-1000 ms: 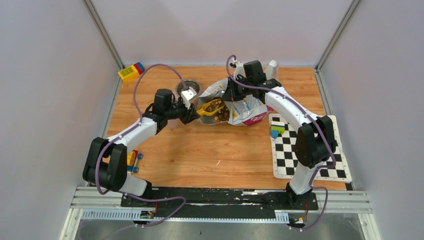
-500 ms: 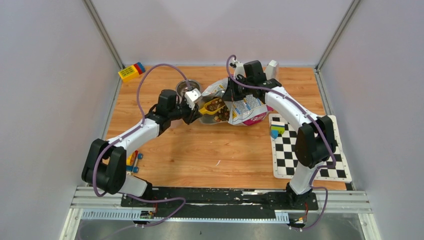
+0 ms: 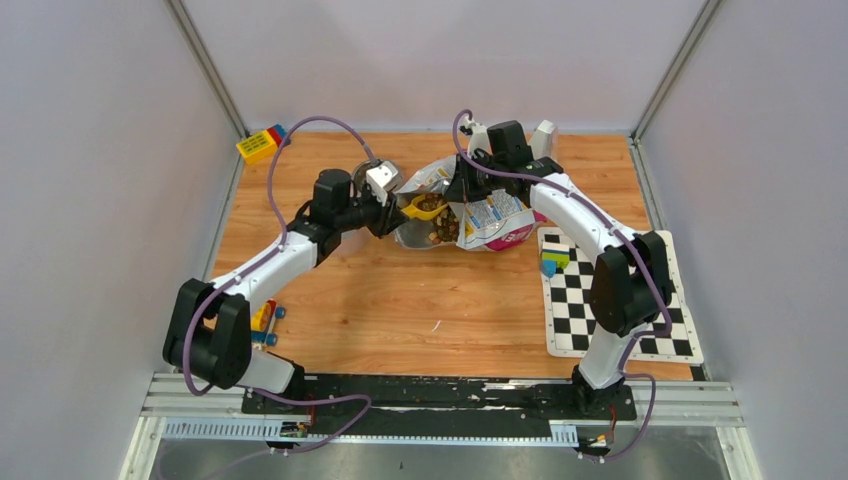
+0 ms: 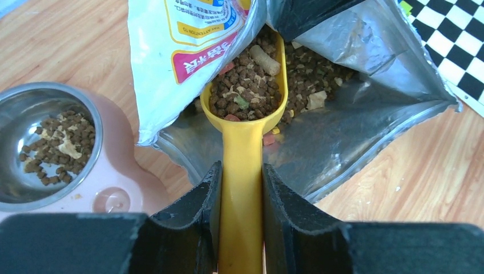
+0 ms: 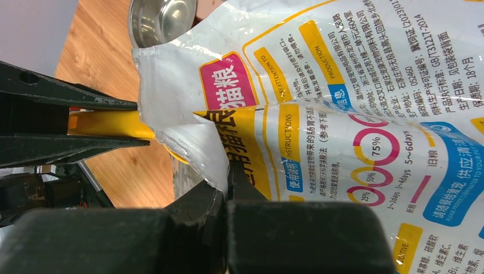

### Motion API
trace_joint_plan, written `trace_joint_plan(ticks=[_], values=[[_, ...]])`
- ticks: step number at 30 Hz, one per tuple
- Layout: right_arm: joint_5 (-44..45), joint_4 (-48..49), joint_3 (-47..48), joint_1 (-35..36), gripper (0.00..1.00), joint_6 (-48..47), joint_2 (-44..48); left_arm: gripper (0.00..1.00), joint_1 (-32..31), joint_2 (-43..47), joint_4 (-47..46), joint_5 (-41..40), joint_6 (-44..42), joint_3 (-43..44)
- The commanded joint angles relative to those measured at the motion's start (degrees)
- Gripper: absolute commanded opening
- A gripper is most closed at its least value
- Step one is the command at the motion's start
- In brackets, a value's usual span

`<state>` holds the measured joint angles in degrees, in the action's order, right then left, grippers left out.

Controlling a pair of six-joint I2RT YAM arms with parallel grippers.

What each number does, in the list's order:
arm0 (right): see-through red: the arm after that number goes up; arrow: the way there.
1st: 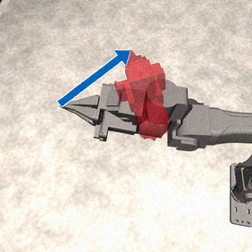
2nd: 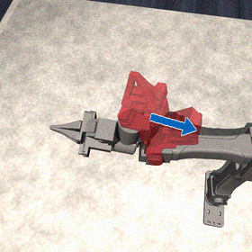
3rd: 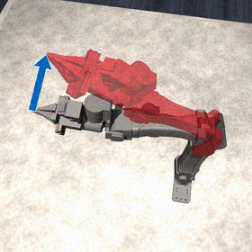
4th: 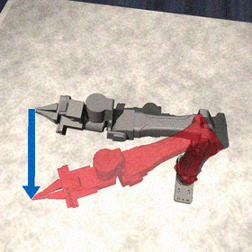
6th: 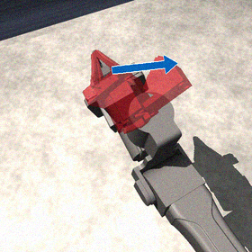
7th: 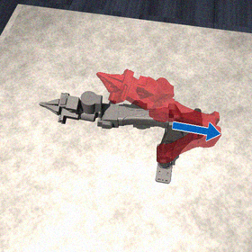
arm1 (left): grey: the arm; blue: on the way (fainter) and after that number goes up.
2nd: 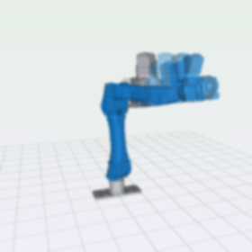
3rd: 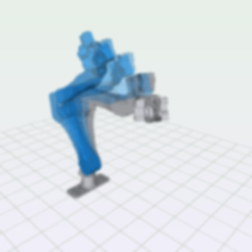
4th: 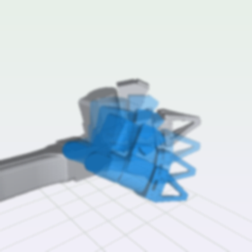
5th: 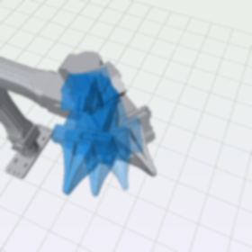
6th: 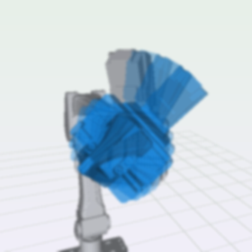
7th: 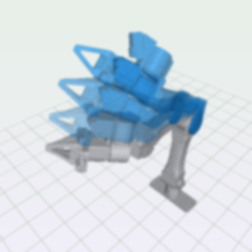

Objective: Serve the pet food
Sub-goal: Collect the pet food from the pet food bag, then pour the pet food into the pet food bowl.

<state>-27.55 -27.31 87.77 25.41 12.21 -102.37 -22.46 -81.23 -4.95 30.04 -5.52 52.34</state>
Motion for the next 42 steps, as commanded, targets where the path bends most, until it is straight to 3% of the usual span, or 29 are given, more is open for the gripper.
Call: trace_joint_plan(ticks=[1, 9, 17, 28, 42], values=[[-2.45, -0.74, 2.02, 0.17, 0.00, -0.07, 1.47, 0.00, -0.29, 1.79, -4.89, 5.52, 2.35, 3.64], [-1.63, -0.74, 2.09, -0.22, 0.00, -0.33, 2.75, 0.00, 0.94, 6.22, 2.83, 6.67, -12.11, -0.27], [-1.62, -1.08, 2.76, -0.27, 0.00, -0.24, 3.08, 0.00, 1.34, 10.20, 7.24, 3.45, -17.74, -4.51], [-1.54, -1.04, 2.59, -0.35, 0.00, -0.44, 3.82, 0.00, 6.49, 13.56, 6.54, 5.43, -16.65, -8.65], [-1.54, -1.09, 2.57, -0.51, 0.00, -0.52, 3.85, 0.00, 15.33, 17.17, -0.18, 16.47, -14.23, -13.18]])
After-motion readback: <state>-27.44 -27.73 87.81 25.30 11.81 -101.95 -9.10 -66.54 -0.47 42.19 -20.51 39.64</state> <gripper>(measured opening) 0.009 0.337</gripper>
